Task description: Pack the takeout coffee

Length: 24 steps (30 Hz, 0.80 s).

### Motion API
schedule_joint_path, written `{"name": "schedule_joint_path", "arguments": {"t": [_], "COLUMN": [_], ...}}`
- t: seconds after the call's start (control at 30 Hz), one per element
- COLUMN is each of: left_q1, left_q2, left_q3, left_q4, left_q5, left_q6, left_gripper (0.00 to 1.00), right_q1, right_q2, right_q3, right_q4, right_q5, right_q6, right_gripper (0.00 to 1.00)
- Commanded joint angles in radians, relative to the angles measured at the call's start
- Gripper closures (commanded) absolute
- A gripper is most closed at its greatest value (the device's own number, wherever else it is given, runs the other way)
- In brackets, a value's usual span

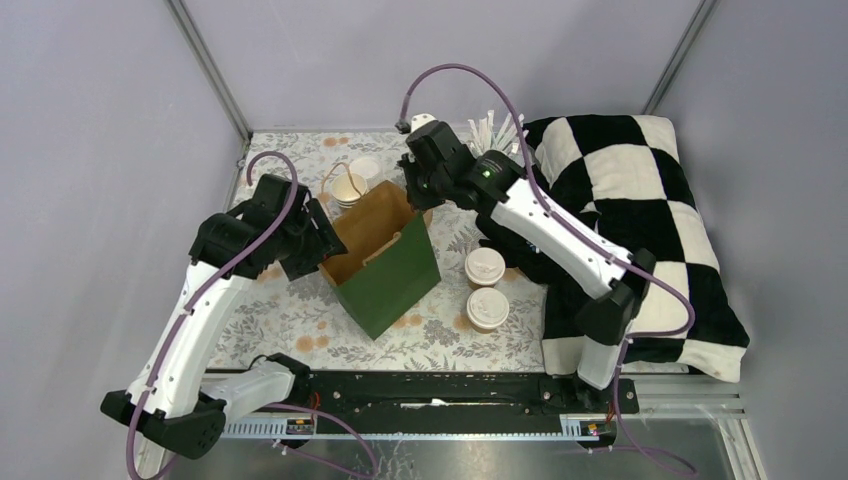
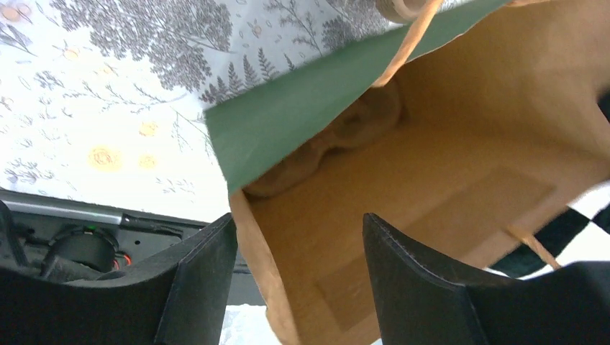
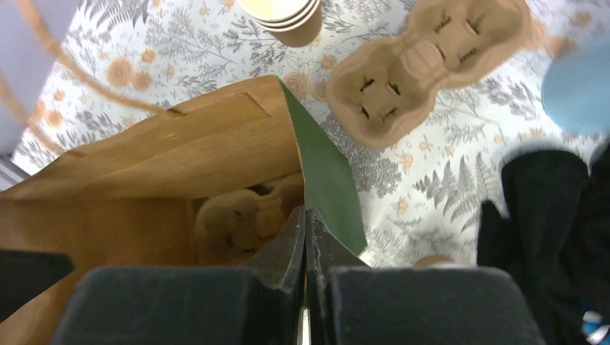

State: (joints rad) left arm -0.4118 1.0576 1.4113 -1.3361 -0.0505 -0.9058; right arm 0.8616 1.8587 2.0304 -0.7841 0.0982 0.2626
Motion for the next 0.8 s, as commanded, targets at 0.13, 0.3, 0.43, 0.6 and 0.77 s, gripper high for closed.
{"name": "schedule_joint_path", "arguments": {"t": [0.13,0.3,0.43,0.6,0.77], "left_q1": [0.007,0.007,0.007,0.008,0.007], "left_q2": [0.058,0.044,0.05,0.008,-0.035], "left_q3": [0.162,0.21,0.212,0.106,0.083], "left_q4": [-0.025,-0.089,-0.114,-0.03,0.044], "left_q5": [-0.19,-0.262,-0.125,0.036,0.088], "left_q6": [0.191,0.223,0.174,0.112,0.071], "left_gripper": [0.28,0.23,0.23,0.29,0.38], "right_q1": [0.077,0.116,0.122,0.14,0.14], "right_q2": [-0.127,-0.229,-0.269,-0.353,-0.38], "right_q3": [-0.031,-0.261,-0.309,-0.4,-0.443], "right_q4": [-0.166,-0.033,-0.017,0.027,0.087], "right_q5": [0.38,0.412,0.422,0.467,0.427], "right_q6": [0.469,0.651,0.768,0.773,0.699], "right_gripper": [1.0,1.0,1.0,1.0,0.96]}}
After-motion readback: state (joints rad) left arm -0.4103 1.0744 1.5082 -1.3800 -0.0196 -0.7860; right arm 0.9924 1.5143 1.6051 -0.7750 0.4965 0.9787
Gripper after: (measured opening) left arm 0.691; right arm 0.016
